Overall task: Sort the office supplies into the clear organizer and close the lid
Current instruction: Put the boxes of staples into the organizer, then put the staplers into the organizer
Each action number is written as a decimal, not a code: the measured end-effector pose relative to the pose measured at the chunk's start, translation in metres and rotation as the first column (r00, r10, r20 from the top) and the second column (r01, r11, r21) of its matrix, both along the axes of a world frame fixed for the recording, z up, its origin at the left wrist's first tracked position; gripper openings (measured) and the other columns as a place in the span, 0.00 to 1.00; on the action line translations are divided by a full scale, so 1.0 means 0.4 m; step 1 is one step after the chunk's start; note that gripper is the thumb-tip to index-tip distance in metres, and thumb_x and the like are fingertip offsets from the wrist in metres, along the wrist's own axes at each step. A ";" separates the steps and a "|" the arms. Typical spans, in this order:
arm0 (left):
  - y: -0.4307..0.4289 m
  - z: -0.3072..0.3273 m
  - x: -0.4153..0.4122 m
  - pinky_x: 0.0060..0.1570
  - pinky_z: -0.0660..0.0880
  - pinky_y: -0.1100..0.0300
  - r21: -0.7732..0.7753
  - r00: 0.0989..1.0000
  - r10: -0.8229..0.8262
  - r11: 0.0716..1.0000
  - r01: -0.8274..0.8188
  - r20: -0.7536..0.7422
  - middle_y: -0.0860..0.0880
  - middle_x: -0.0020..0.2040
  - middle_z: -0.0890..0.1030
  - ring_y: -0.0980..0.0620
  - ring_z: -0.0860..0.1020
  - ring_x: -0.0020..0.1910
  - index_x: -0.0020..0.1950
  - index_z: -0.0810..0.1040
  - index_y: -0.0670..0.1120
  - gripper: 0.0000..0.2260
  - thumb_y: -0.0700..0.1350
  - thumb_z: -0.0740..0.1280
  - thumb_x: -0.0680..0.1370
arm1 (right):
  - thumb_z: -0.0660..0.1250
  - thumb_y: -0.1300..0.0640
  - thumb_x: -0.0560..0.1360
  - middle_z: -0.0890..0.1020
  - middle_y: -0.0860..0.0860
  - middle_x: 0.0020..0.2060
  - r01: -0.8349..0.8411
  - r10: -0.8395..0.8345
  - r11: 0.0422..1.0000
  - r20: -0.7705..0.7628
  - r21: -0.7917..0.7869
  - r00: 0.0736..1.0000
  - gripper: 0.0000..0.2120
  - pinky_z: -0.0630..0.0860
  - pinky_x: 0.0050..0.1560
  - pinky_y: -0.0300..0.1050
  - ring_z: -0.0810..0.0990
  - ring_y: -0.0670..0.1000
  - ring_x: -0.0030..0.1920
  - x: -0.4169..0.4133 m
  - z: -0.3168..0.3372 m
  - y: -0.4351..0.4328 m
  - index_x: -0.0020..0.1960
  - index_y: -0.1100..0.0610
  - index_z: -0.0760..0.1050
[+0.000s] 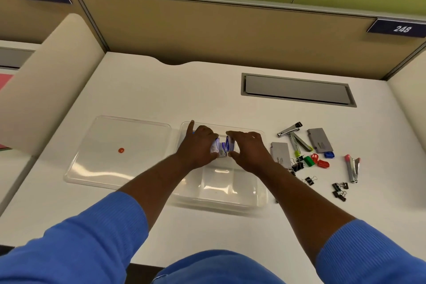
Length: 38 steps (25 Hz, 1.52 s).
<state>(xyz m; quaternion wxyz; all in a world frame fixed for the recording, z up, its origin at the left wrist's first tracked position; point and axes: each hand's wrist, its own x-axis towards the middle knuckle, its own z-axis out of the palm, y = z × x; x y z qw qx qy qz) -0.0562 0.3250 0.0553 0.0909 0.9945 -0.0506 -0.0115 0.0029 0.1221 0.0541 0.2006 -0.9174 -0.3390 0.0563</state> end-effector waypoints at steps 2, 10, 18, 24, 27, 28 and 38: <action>0.007 -0.011 0.013 0.75 0.44 0.39 0.017 1.000 -0.001 1.000 0.001 -0.027 0.51 0.60 0.78 0.50 0.70 0.66 0.64 0.77 0.50 0.23 0.60 0.68 0.73 | 0.73 0.53 0.74 0.79 0.49 0.65 -0.014 0.013 1.000 -0.026 -0.027 1.000 0.30 0.55 0.73 0.49 0.76 0.52 0.65 0.013 -0.014 0.016 0.73 0.51 0.68; 0.012 -0.043 0.030 0.75 0.39 0.37 0.019 0.997 0.011 1.000 -0.009 -0.071 0.50 0.71 0.72 0.49 0.63 0.75 0.69 0.74 0.51 0.30 0.66 0.68 0.72 | 0.73 0.50 0.74 0.70 0.51 0.74 -0.105 0.104 0.987 -0.013 -0.119 0.994 0.33 0.45 0.79 0.55 0.65 0.51 0.76 0.047 -0.050 0.039 0.75 0.53 0.66; -0.014 -0.046 0.030 0.74 0.36 0.39 0.046 0.996 0.024 0.999 -0.019 -0.091 0.49 0.80 0.58 0.47 0.50 0.80 0.78 0.61 0.52 0.41 0.74 0.60 0.71 | 0.68 0.36 0.74 0.58 0.51 0.80 -0.035 0.038 0.991 0.017 -0.126 0.999 0.39 0.37 0.77 0.54 0.53 0.50 0.80 0.030 -0.067 -0.002 0.78 0.52 0.59; -0.059 -0.040 0.030 0.72 0.31 0.42 0.055 0.998 -0.020 0.998 0.024 -0.067 0.49 0.81 0.53 0.49 0.45 0.80 0.79 0.55 0.53 0.43 0.74 0.59 0.71 | 0.67 0.35 0.74 0.55 0.51 0.80 0.031 -0.027 0.994 0.039 -0.109 0.999 0.42 0.40 0.78 0.58 0.50 0.49 0.80 -0.001 -0.051 -0.077 0.79 0.52 0.56; -0.105 -0.031 0.030 0.72 0.29 0.43 0.055 0.996 -0.062 0.996 0.065 -0.057 0.50 0.81 0.51 0.50 0.43 0.80 0.80 0.53 0.53 0.43 0.74 0.57 0.72 | 0.68 0.36 0.73 0.53 0.50 0.81 0.065 -0.060 0.994 0.068 -0.084 0.996 0.42 0.44 0.78 0.59 0.50 0.49 0.80 -0.019 -0.037 -0.127 0.79 0.52 0.57; -0.122 -0.029 0.029 0.72 0.29 0.43 0.058 0.996 -0.079 0.995 0.082 -0.051 0.50 0.81 0.50 0.50 0.43 0.80 0.80 0.52 0.53 0.43 0.74 0.57 0.72 | 0.68 0.36 0.73 0.52 0.50 0.81 0.075 -0.069 0.994 0.073 -0.079 0.995 0.42 0.44 0.78 0.59 0.50 0.49 0.80 -0.025 -0.032 -0.146 0.79 0.53 0.57; -0.323 -0.011 0.056 0.76 0.39 0.39 0.038 0.984 -0.174 0.984 0.175 -0.023 0.49 0.81 0.54 0.49 0.47 0.80 0.80 0.53 0.51 0.36 0.66 0.59 0.77 | 0.69 0.38 0.74 0.57 0.50 0.80 0.241 -0.238 0.967 0.039 -0.087 0.970 0.37 0.46 0.78 0.57 0.55 0.53 0.79 -0.039 -0.013 -0.340 0.77 0.50 0.61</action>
